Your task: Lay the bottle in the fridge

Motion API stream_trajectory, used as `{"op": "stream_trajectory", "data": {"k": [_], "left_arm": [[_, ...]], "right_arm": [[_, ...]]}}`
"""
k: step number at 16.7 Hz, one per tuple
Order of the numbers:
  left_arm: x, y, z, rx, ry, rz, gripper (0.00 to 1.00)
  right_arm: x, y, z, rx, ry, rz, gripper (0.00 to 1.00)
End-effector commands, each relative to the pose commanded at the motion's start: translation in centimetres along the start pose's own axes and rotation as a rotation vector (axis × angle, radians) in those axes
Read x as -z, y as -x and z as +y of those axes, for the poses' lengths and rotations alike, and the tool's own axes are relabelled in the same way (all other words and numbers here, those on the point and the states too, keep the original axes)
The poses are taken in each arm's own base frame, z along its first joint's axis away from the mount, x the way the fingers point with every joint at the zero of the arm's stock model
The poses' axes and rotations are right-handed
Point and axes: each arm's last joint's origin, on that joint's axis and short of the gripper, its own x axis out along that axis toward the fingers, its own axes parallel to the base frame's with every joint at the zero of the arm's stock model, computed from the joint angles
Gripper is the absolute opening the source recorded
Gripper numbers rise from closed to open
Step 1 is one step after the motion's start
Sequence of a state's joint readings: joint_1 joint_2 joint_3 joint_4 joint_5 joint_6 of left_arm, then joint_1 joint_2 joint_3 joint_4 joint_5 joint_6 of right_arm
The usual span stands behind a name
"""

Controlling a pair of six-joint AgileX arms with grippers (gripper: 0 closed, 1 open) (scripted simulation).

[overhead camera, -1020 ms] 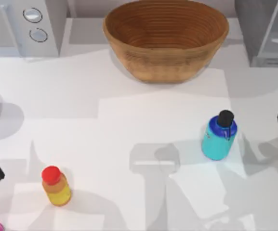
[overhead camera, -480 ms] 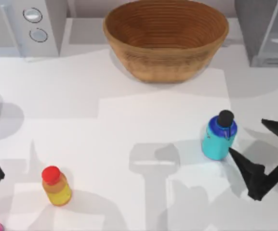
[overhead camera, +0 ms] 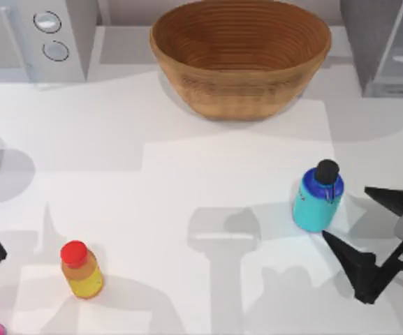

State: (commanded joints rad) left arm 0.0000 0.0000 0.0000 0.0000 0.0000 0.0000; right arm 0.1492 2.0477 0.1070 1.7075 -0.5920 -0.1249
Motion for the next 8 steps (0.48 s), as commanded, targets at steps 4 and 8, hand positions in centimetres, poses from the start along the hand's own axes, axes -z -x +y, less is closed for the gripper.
{"op": "stream_trajectory", "data": {"k": [4, 8], "left_arm": [[0.0, 0.0, 0.0, 0.000, 0.000, 0.000, 1.00], [0.0, 0.0, 0.0, 0.000, 0.000, 0.000, 1.00]], "right_arm": [[0.0, -0.4, 0.0, 0.001, -0.001, 0.001, 1.00], [0.0, -3.2, -0.2, 0.000, 0.000, 0.000, 1.00]]}}
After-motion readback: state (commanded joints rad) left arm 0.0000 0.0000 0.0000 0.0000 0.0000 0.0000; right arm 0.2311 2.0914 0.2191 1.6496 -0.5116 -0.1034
